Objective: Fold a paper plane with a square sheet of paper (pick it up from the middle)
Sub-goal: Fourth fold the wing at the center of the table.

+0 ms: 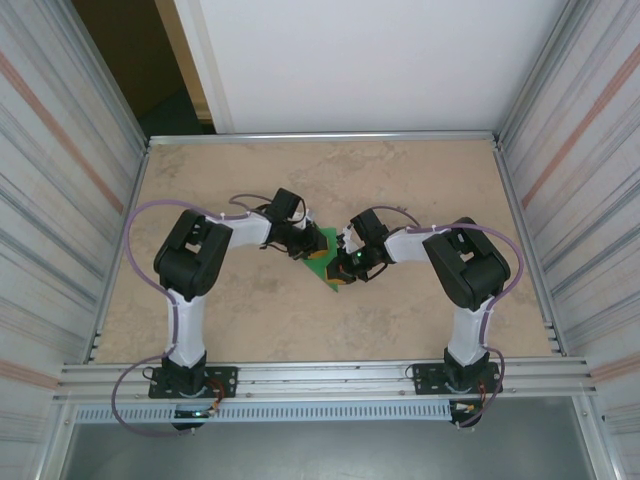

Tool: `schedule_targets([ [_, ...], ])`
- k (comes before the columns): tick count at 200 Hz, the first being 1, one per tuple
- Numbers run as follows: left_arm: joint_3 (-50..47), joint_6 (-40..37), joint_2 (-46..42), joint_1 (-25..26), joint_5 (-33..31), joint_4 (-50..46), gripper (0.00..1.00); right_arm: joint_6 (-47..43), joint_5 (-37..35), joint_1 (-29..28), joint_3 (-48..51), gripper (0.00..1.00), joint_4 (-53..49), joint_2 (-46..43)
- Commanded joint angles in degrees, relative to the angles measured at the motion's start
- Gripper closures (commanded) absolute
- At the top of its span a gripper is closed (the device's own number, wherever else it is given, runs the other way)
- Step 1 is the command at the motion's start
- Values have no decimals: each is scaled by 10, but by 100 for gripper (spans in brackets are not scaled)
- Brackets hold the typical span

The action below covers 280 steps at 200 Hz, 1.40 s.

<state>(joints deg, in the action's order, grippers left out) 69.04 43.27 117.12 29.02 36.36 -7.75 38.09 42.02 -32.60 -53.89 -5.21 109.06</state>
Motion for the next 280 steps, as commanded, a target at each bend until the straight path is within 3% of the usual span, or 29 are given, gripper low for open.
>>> schedule_targets([
  [1,2,-7,34,-5,-74,-100,83,-21,-43,-4,29,92,-73,42],
  [71,44,-22,52,-3,-104,-157,84,-33,-42,4,38,93,-74,39],
  [100,46,-22,69,1,-118,-177,85,18,-9,6,9,87,-26,-32],
  [128,46,-20,76,3,-130,-191,85,32,-57,10,-21,86,-37,-87],
  [182,49,-16,84,8,-136,-197,86,25,-78,-3,-58,98,-57,-28],
  [280,50,-13,102,8,-162,-213,83,17,-72,-5,-38,99,-72,15],
])
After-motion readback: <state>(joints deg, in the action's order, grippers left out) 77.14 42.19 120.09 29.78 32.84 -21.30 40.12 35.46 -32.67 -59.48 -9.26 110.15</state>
